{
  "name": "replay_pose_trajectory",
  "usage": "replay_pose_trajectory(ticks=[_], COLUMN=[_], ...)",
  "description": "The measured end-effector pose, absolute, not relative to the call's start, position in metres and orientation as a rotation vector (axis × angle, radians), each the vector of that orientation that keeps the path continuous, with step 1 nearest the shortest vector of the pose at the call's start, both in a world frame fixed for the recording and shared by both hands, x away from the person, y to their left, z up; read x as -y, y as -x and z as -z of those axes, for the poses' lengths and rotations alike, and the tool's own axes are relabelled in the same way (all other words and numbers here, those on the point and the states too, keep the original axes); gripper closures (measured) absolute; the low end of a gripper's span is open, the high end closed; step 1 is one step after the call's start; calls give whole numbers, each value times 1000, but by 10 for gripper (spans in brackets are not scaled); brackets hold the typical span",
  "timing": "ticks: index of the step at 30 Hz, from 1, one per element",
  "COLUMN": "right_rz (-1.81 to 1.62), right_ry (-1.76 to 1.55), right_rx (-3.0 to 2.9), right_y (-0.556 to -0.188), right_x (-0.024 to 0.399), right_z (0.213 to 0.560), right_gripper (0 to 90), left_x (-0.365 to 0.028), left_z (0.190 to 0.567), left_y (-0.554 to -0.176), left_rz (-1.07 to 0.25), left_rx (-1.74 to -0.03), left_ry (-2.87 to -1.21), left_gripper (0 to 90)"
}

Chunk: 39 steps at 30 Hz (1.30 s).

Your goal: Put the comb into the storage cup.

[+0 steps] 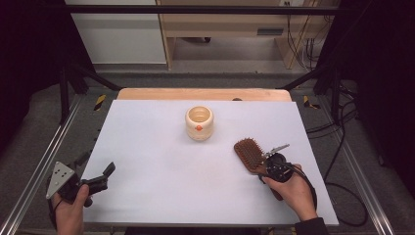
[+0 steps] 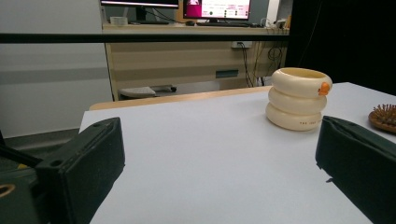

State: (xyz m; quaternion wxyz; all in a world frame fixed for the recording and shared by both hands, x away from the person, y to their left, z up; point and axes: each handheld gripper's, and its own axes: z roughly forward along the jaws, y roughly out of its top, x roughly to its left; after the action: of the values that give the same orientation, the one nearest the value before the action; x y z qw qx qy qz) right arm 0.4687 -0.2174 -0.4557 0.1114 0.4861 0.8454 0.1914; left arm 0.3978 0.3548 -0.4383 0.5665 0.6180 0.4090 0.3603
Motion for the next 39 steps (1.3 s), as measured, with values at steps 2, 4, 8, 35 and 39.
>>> replay_pose_trajectory(ticks=[2,4,8,35,39], right_rz=[-551,-549,-538,-741,-880], right_ry=[-1426,-1428,-1416,-1404,-1362], right_rx=[-2497,-2497,-2514,-2408,-2341], right_y=[-471,-471,-471,-467,-465], right_x=[219,219,218,226,227], right_z=[455,455,455,451,447], right_gripper=[635,640,676,731,730], left_x=[-355,-355,-355,-353,-352], left_z=[438,438,438,437,437], left_y=[-398,-398,-398,-399,-398], left_rz=[-846,-847,-846,-847,-844], left_rx=[-961,-961,-962,-950,-942], left_ry=[-1454,-1453,-1454,-1458,-1461], left_gripper=[13,13,13,13,13])
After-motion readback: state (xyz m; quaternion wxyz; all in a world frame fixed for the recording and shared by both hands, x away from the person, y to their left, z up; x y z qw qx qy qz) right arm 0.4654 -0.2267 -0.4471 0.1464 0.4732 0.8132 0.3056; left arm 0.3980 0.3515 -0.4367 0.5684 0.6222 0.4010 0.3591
